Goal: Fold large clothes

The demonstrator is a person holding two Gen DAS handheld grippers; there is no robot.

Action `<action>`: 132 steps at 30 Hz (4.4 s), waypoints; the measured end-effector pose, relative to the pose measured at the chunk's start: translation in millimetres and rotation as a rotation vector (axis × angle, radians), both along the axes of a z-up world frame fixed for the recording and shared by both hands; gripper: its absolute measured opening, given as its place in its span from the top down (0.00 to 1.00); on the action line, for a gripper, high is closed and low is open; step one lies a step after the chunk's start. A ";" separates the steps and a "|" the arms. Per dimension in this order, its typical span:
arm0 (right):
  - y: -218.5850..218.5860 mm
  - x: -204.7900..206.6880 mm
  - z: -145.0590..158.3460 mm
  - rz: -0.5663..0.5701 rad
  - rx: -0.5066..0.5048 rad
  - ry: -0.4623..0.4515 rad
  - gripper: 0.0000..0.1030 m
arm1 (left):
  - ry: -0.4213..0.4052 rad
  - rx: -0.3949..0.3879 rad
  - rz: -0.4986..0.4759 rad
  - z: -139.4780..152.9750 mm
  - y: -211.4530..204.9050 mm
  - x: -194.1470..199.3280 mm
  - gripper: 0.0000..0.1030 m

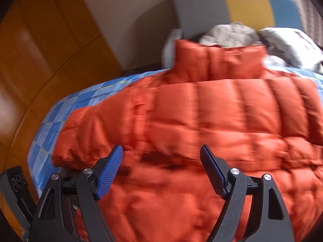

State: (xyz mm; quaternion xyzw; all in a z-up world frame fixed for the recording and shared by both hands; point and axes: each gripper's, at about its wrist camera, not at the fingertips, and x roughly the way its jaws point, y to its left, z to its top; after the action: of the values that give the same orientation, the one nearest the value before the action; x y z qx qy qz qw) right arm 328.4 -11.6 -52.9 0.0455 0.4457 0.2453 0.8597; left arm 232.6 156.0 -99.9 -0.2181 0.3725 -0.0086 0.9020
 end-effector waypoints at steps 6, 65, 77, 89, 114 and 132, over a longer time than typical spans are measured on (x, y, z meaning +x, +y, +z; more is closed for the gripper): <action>44.0 10.0 -14.9 0.061 -0.007 0.058 0.65 | 0.002 -0.010 0.004 -3.3 4.7 2.8 0.38; -152.2 64.6 -2.6 -0.465 -0.201 -0.120 0.45 | -0.035 0.126 -0.023 39.4 -39.6 140.4 0.34; -149.8 92.4 -52.9 -0.418 -0.282 -0.085 0.25 | 0.021 0.126 -0.026 -10.7 -36.8 153.4 0.35; -146.2 92.5 -46.7 -0.411 -0.345 -0.067 0.23 | -0.011 0.155 0.027 16.6 -37.4 134.9 0.28; -97.0 64.5 -56.5 -0.204 -0.330 -0.111 0.20 | 0.025 0.169 -0.038 -8.0 -74.1 161.3 0.27; -192.7 -19.2 -11.1 -0.232 -0.358 0.003 0.15 | 0.036 0.160 0.019 14.8 -9.6 -1.2 0.22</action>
State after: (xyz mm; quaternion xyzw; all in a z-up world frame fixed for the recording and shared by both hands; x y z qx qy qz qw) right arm 309.2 -204.3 -64.0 -0.0567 0.4750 0.0614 0.8760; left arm 231.4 146.4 -85.1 -0.1490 0.3862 0.0338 0.9097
